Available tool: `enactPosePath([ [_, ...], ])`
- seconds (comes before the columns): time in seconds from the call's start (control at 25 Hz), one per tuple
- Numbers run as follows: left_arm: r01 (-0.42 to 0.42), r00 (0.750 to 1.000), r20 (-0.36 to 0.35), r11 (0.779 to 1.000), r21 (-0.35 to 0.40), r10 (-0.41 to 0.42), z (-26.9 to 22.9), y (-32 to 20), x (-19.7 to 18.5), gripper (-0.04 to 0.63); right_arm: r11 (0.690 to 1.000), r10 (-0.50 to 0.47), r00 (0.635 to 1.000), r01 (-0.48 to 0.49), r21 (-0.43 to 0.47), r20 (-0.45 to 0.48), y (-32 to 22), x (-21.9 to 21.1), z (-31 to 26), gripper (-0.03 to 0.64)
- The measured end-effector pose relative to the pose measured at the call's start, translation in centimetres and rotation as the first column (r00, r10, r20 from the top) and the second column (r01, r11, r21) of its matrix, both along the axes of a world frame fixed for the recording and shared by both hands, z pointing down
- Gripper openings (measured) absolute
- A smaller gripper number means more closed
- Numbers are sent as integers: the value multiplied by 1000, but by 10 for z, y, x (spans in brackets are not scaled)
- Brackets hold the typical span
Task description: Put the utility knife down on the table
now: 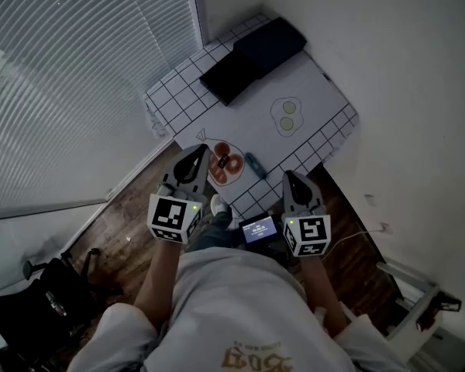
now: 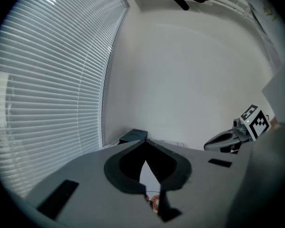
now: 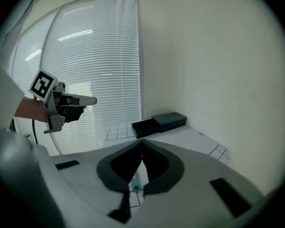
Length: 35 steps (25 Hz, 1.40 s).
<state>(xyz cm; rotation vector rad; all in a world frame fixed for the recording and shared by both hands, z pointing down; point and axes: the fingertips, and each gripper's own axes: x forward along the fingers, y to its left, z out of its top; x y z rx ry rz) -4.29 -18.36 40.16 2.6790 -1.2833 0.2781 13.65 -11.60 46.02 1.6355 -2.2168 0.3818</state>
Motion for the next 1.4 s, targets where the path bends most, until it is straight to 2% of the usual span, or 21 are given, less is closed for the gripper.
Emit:
enactPosePath([
  [0.28, 37, 999, -22, 998, 46, -36, -26, 16, -6, 8, 993, 62, 997, -65, 95, 40, 2, 17, -39, 8],
  [0.72, 50, 998, -36, 987, 154, -45, -64, 25, -3, 8, 978, 30, 996, -47, 203, 83, -5, -1, -86, 8],
  [0.92, 50, 998, -36, 983, 178, -44, -73, 29, -7, 8, 965, 20, 996, -43, 260, 90, -6, -11, -112, 8],
  [1.2, 54, 998, -51, 975, 215, -44, -88, 26, -5, 8, 955, 17, 995, -45, 292, 100, -10, -12, -125, 8],
  [1.4, 71, 997, -57, 975, 211, -60, -86, 22, -9, 8, 954, 15, 994, -47, 297, 109, -14, -13, -126, 8],
])
